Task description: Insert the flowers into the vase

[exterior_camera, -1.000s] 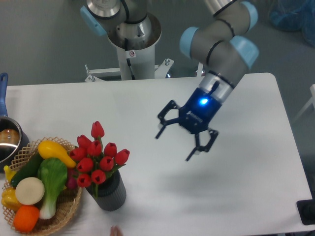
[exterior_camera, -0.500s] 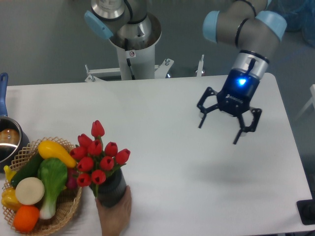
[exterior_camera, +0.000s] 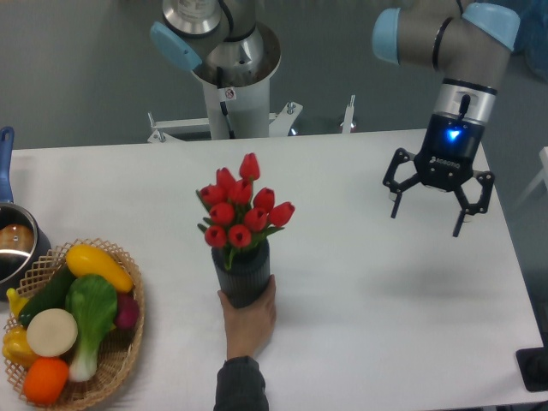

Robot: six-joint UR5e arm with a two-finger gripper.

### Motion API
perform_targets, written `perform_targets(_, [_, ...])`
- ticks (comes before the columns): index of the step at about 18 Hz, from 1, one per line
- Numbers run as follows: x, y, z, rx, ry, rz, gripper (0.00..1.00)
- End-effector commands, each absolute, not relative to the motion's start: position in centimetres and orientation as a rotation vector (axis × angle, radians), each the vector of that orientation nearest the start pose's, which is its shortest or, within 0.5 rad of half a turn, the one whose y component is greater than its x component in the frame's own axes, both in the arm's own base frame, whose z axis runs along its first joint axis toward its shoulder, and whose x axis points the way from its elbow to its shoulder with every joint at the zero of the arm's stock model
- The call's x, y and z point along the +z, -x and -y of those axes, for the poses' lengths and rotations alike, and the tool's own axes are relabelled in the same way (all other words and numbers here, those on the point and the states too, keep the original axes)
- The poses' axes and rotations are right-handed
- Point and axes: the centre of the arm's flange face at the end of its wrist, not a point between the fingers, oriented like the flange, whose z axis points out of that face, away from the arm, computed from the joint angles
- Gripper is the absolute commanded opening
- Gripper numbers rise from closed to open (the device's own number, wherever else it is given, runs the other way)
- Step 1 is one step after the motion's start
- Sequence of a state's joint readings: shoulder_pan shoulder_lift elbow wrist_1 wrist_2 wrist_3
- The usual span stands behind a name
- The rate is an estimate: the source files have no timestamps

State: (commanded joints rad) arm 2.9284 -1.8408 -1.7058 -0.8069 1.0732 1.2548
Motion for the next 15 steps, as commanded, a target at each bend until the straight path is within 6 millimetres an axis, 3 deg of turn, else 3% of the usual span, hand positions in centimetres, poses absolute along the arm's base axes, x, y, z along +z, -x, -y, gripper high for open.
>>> perform_targets(8, [35.1,53.4,-32.2,0.42,2.896,-0.025,1.0])
perform_targets(12, [33.5,52.6,-32.9,0.415,2.965,-0.048,1.0])
perform_targets(15, [33.4,52.6,-32.9,0.413,2.97,-0.048,1.0])
